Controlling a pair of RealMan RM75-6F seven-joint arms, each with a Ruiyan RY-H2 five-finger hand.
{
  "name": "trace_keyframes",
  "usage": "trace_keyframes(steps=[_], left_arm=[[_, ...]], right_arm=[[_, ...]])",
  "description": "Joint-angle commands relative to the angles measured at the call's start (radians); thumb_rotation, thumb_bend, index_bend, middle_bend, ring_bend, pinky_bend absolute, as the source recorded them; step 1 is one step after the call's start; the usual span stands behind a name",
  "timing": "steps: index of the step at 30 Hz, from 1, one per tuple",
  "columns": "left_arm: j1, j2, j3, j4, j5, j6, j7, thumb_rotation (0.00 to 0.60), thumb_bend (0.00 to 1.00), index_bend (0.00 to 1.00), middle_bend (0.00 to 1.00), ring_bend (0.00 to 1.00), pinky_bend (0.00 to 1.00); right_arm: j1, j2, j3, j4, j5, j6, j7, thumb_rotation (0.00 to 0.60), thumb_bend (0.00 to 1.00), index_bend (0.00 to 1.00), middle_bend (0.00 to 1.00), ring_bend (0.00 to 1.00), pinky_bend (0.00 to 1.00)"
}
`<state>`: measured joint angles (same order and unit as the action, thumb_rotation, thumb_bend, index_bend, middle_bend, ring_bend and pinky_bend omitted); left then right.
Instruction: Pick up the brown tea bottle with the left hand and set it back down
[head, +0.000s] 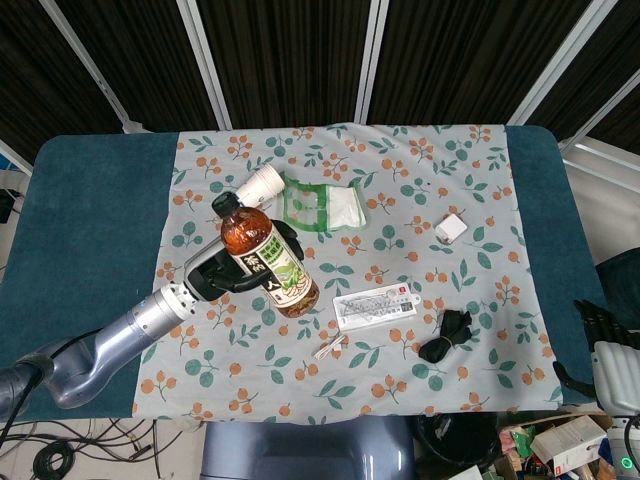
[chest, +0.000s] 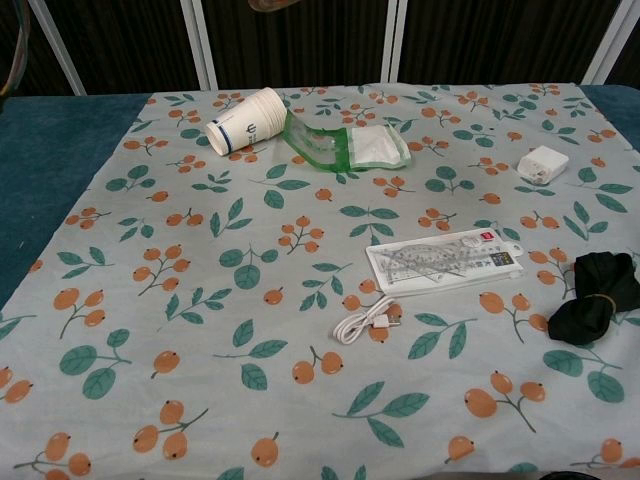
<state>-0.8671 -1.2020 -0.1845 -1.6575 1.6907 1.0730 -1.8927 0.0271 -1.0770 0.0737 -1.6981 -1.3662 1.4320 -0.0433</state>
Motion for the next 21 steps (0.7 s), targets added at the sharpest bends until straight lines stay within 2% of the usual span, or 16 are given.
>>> trace_keyframes(steps=[1,3,6,7,11,14,17,21], left_arm=[[0.001,0.073,0.058,0.008,0.106,-0.013,0.281,0.6,0.55,0.34,0.41,0.37,0.5],[0.001,0.048,0.077,0.007,0.115,-0.044,0.445,0.6,0.55,0.34,0.41,0.37,0.5],[0.022,-0.022,0.074,0.034,0.085,-0.073,0.786,0.6,0.55,0.34,0.41,0.37,0.5],[0.037,-0.058,0.068,0.046,0.061,-0.076,0.931,0.6,0.55,0.34,0.41,0.37,0.5],[0.08,-0.172,0.053,0.103,0.001,-0.05,1.328,0.6,0.55,0.34,0.41,0.37,0.51],[0.098,-0.246,0.049,0.183,-0.002,-0.013,1.573,0.6,0.55,0.35,0.42,0.37,0.51],[0.103,-0.303,0.056,0.268,0.019,0.013,1.764,0.6,0.55,0.35,0.42,0.37,0.51],[0.101,-0.363,0.073,0.389,0.076,0.051,1.964,0.6,0.55,0.36,0.43,0.37,0.51]], right_arm=[[0.0,0.0,-0.001,-0.001,0.001,-0.002,-0.003,0.6,0.19,0.0,0.05,0.06,0.15],[0.001,0.0,0.0,-0.002,0.002,-0.002,-0.005,0.6,0.19,0.0,0.05,0.06,0.15],[0.0,0.0,0.0,-0.002,0.001,0.001,-0.006,0.6,0.19,0.0,0.05,0.06,0.15],[-0.001,0.0,0.0,-0.003,0.001,0.002,-0.006,0.6,0.19,0.0,0.05,0.06,0.15],[-0.001,0.001,0.001,-0.001,0.004,0.0,-0.001,0.6,0.19,0.0,0.05,0.06,0.15],[-0.001,0.002,0.0,0.001,0.003,-0.001,0.003,0.6,0.19,0.0,0.05,0.06,0.15],[-0.001,0.003,0.001,0.002,0.004,-0.002,0.005,0.6,0.19,0.0,0.05,0.06,0.15],[0.0,0.004,0.001,0.002,0.004,-0.004,0.007,0.6,0.19,0.0,0.05,0.06,0.15]])
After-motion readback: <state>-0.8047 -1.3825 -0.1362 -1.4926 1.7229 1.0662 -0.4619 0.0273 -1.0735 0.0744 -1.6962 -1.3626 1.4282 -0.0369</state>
